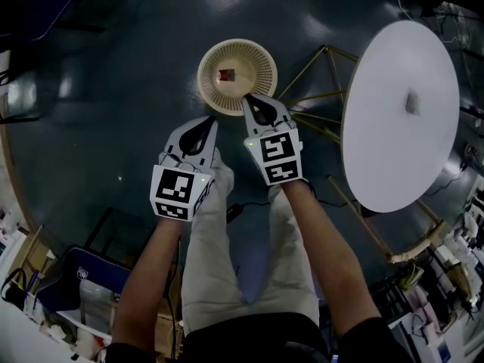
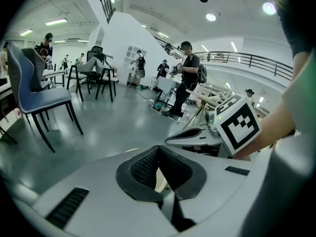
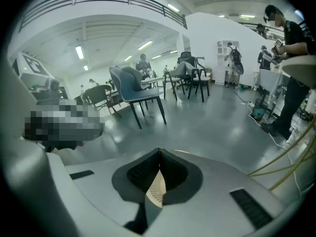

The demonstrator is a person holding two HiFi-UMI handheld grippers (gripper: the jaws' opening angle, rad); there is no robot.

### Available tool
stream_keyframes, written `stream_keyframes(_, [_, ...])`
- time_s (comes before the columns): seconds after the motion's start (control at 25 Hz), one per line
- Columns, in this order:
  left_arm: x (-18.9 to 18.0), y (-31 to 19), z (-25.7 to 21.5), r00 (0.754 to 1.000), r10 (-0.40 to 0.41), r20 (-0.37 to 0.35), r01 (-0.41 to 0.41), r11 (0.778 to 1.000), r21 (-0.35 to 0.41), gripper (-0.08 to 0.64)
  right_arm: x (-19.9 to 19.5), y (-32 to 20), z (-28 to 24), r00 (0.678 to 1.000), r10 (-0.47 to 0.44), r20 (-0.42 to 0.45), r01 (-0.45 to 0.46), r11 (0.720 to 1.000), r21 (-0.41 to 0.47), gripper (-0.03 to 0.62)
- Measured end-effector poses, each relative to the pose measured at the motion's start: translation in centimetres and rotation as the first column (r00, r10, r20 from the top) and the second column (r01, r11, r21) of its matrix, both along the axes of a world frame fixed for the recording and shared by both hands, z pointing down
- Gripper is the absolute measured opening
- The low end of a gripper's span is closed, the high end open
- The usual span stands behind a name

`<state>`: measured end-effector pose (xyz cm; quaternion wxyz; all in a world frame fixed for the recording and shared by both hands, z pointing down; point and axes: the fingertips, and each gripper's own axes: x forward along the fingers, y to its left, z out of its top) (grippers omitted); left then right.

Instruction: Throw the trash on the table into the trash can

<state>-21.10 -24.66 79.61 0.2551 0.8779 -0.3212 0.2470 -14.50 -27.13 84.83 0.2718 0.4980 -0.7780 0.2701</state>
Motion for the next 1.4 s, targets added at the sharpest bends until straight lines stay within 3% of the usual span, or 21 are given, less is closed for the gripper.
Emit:
stream_keyframes(0.28, [1.1,-0.4,-3.8,1.0,0.0,-0.017,0.001,0.999,0.036,0.008,0.8,-0.3,-6.4,0.997,0.057,0.061,-0.061,0.995,0.081,0.02])
stream_keyframes(0.84, [4.8,0.9,-16.4,0.996,0.017,-0.082,-0.007,0.994,0.109,0.008,3.4,1.9,-21.2,0.993,0.053,0.107,-0.073,0.98,0.187,0.02])
stream_keyframes(1.08, [9.0,1.8,-21.2,0.991,0.107,-0.075,-0.095,0.984,0.152,0.008,8.0,3.5,-26.1,0.989,0.093,0.113,-0.115,0.972,0.203,0.02])
stream_keyframes(1.4, [16.2,4.2,-25.5,0.972,0.195,-0.13,-0.168,0.967,0.194,0.008,15.7,7.4,-29.2,0.98,0.164,0.109,-0.184,0.962,0.203,0.02])
